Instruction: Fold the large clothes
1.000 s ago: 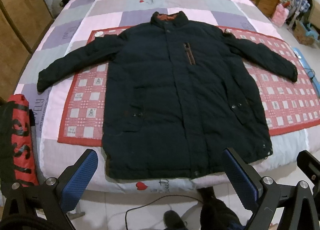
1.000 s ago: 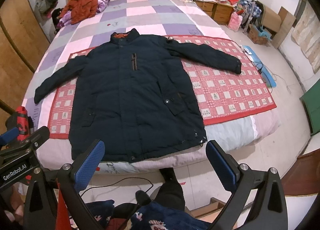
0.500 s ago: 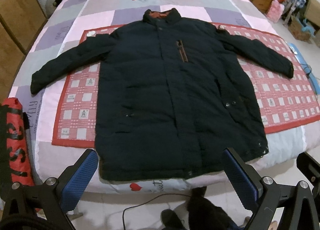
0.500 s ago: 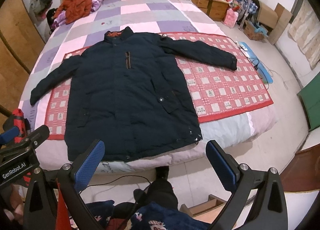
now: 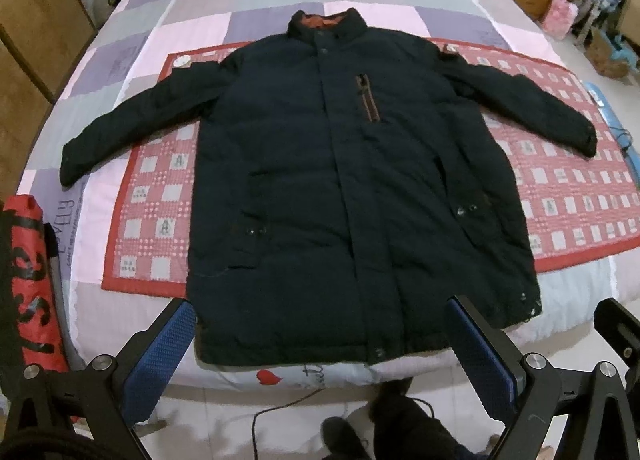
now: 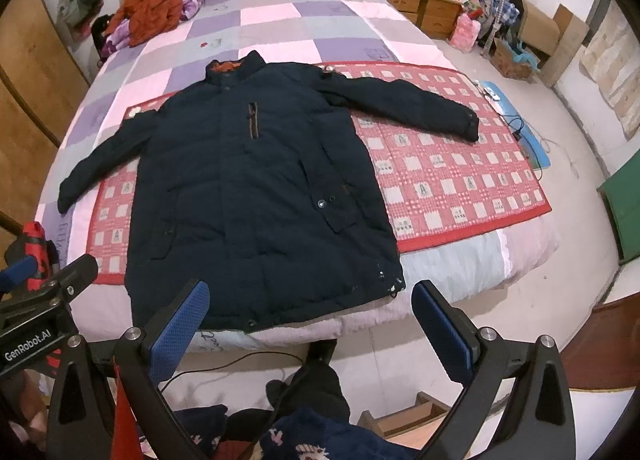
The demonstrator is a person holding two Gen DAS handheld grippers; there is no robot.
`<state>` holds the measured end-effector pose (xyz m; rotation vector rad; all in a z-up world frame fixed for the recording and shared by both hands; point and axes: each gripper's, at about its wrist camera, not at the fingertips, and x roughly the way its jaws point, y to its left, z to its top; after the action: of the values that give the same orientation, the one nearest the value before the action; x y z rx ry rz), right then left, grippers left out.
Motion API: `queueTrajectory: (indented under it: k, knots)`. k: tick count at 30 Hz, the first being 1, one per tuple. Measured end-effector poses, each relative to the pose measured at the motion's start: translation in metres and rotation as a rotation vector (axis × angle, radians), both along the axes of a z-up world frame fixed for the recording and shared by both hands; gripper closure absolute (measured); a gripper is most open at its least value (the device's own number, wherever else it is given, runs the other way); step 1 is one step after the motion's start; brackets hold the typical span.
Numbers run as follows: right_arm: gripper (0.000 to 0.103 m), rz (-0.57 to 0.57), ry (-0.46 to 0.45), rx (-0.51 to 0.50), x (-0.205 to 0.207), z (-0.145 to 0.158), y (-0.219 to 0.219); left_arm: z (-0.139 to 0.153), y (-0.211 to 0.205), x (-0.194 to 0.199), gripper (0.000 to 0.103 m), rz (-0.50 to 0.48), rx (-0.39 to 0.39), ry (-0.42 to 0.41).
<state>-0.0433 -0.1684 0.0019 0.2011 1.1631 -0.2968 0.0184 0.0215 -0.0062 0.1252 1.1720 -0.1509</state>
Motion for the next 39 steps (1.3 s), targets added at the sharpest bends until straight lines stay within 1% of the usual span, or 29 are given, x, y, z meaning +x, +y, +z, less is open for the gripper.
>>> queueTrajectory:
  k: [7, 13, 20, 32, 36, 39]
  knots:
    - [0.000, 0.007, 0.007, 0.004, 0.009, -0.005, -0.007, -0.003, -0.005, 0.012, 0.001, 0.019, 0.001, 0.010]
    - [0.000, 0.023, 0.016, 0.002, 0.031, -0.006, -0.019, -0.006, -0.012, 0.026, 0.001, 0.034, -0.005, 0.022]
    - [0.000, 0.032, 0.023, -0.003, 0.050, -0.008, -0.034, -0.009, -0.026, 0.044, 0.001, 0.049, -0.011, 0.033]
    - [0.000, 0.042, 0.015, 0.013, 0.079, -0.011, -0.065, -0.010, -0.052, 0.072, 0.001, 0.071, 0.001, 0.031]
    - [0.000, 0.053, 0.010, 0.020, 0.092, -0.014, -0.078, -0.016, -0.060, 0.084, 0.001, 0.086, 0.006, 0.038]
    - [0.000, 0.059, 0.014, 0.026, 0.100, -0.023, -0.089, -0.027, -0.063, 0.094, 0.001, 0.104, 0.016, 0.053]
